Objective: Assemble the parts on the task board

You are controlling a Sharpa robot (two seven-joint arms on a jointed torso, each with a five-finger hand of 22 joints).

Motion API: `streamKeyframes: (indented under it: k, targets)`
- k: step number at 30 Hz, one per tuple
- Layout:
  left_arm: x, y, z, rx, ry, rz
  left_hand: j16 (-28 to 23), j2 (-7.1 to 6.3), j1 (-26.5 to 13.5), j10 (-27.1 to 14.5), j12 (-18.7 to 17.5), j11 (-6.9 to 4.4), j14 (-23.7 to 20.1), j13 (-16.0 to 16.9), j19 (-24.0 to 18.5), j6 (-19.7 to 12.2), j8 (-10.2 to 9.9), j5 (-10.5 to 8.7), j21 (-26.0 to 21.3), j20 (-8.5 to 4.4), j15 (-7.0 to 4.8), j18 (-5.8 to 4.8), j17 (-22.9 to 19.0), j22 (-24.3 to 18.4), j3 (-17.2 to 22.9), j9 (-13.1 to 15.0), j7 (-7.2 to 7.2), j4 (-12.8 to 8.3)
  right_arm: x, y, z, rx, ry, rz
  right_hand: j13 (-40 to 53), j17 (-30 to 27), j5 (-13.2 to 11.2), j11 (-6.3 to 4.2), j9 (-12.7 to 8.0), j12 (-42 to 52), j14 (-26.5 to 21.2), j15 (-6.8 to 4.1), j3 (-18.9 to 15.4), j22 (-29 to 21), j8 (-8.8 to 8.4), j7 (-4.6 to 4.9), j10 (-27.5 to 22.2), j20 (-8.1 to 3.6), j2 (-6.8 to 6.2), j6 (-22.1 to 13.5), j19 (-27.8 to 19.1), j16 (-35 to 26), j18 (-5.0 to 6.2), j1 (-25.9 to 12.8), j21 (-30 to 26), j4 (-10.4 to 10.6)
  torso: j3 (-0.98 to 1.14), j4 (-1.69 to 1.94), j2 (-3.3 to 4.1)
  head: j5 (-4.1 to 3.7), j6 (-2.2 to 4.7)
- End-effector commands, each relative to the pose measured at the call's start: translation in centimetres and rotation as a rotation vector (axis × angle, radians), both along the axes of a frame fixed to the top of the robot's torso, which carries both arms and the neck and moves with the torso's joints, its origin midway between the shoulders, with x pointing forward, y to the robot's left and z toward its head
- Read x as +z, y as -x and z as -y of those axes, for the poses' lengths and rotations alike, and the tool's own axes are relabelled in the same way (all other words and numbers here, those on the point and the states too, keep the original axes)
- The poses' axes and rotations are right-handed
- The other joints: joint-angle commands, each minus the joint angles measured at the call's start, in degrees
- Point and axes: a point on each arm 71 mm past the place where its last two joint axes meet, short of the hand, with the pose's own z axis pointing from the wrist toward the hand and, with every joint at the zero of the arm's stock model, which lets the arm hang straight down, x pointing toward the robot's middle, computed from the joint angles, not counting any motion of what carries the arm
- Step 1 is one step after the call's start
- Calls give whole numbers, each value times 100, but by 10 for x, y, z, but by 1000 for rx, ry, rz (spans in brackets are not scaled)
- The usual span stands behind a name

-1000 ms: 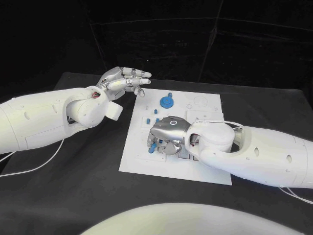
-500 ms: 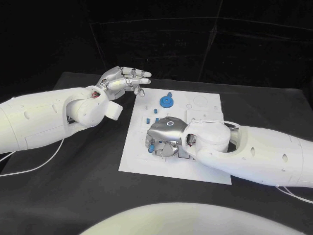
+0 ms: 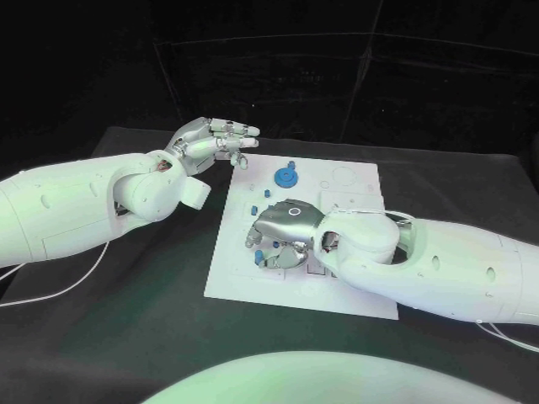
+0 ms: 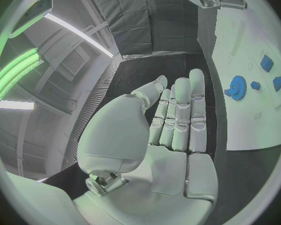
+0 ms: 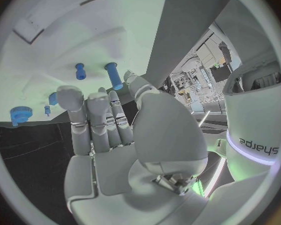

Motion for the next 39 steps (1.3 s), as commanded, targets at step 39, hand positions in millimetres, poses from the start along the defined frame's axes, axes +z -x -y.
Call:
streamKeyframes:
  k: [39]
  targets:
    - [1, 4, -10, 0, 0, -4, -49, 42, 13, -64, 32, 0, -60, 4, -54, -40, 28, 18, -49, 19, 9, 75, -19, -16, -55, -6, 1, -8, 7, 3, 200, -733, -21, -207, 6053, 2980, 272, -568, 595, 6202, 631, -448, -2529, 2586, 1358, -478, 1857, -413, 612, 288, 1136, 2544, -419, -966, 1844, 1428, -67, -287, -150, -612, 182]
